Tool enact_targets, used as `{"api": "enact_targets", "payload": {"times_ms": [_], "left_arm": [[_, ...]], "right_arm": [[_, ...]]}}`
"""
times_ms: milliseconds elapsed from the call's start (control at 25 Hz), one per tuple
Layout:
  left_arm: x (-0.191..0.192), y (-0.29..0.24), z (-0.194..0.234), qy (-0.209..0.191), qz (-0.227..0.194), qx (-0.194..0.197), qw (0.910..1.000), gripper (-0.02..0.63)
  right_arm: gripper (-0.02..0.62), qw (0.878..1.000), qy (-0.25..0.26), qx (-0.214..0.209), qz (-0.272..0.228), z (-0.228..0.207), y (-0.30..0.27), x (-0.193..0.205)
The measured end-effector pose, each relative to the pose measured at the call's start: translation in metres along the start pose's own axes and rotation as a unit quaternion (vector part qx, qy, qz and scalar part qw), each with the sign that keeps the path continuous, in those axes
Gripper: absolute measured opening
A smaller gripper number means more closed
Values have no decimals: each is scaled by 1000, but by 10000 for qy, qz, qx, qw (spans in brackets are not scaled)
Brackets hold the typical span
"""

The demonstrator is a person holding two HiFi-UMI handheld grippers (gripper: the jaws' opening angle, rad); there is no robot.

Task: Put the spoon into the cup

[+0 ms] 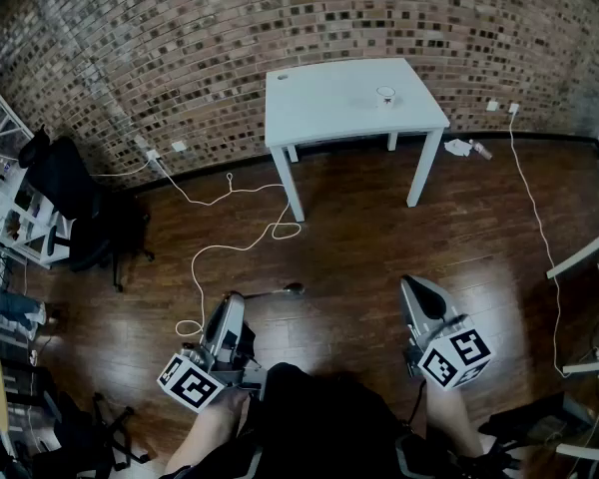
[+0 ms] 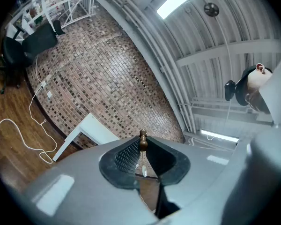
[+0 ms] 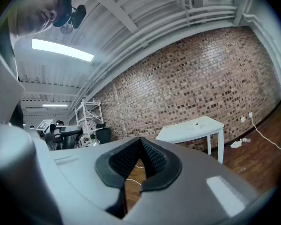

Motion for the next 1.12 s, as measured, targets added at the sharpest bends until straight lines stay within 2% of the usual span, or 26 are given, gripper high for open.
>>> {"api": "enact_targets", "payload": {"times_ms": [240, 400, 560, 760, 1120], "left_arm": [[4, -26, 14, 127, 193, 116, 9997, 34], [-1, -62, 29, 333, 253, 309, 9986, 34], [-26, -95, 36, 142, 290, 621, 9975, 35], [-51, -115, 73, 264, 220, 655, 9973, 34], [-99, -146, 153, 650, 61, 766, 9949, 34]], "right_arm": [[6, 9999, -16, 130, -37, -19, -15, -6], [6, 9996, -36, 277, -25, -35, -29, -22], [6, 9995, 87, 311, -40, -36, -45, -44], [6, 9986, 138, 516, 22, -39, -77, -67], [6, 9970, 312, 647, 275, -30, -159, -105]]}}
Point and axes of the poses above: the fingertips, and each gripper's own axes: y backward along the fingers, z to its left, x out of its underside, the point moved 9 cm from there along y, backward along the fingers, and after that the axes turned 14 degrees about z, right-handed, at the moved point
